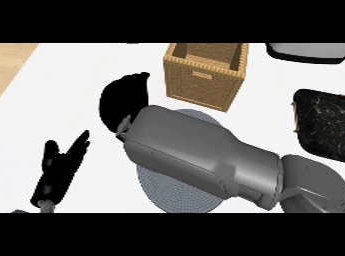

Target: Pick the squash from the placemat and place it in the basket

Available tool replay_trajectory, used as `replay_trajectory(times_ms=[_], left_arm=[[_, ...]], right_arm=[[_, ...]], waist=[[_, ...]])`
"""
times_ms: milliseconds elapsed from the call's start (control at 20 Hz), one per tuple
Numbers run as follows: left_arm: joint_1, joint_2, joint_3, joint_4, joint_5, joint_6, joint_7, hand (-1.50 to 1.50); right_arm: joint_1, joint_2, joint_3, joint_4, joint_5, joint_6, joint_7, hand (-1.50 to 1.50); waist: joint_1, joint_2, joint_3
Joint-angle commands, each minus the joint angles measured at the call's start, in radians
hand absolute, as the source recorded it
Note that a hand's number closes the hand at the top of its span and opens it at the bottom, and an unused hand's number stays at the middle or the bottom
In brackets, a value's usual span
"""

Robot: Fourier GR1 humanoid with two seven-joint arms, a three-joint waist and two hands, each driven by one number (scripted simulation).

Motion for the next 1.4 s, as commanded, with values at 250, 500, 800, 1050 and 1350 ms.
replay_trajectory(times_ms=[250, 500, 800, 1050, 1350], left_arm=[[0.014, -0.015, -0.008, 0.035, -0.003, 0.001, 0.016, 0.00], [0.005, -0.013, -0.004, 0.032, -0.004, -0.007, 0.020, 0.00], [0.001, -0.031, 0.005, 0.045, -0.003, -0.002, 0.019, 0.00], [0.019, -0.027, 0.027, 0.058, -0.009, 0.000, -0.010, 0.00], [0.061, -0.051, 0.005, 0.033, -0.027, 0.006, -0.034, 0.00]], right_arm=[[-0.256, 0.004, -0.091, 0.160, -0.317, 0.446, 0.183, -1.50], [-0.327, 0.004, -0.051, 0.234, -0.440, 0.545, 0.209, -1.50], [-0.385, 0.003, -0.008, 0.262, -0.570, 0.547, 0.222, -1.50], [-0.393, 0.004, 0.042, 0.246, -0.660, 0.469, 0.252, -1.50], [-0.303, 0.004, 0.153, 0.183, -0.690, 0.354, 0.237, -1.50]], waist=[[-0.007, 0.007, -0.007], [-0.003, 0.009, -0.008], [-0.025, 0.010, -0.005], [-0.021, 0.011, -0.005], [-0.024, 0.014, -0.002]])
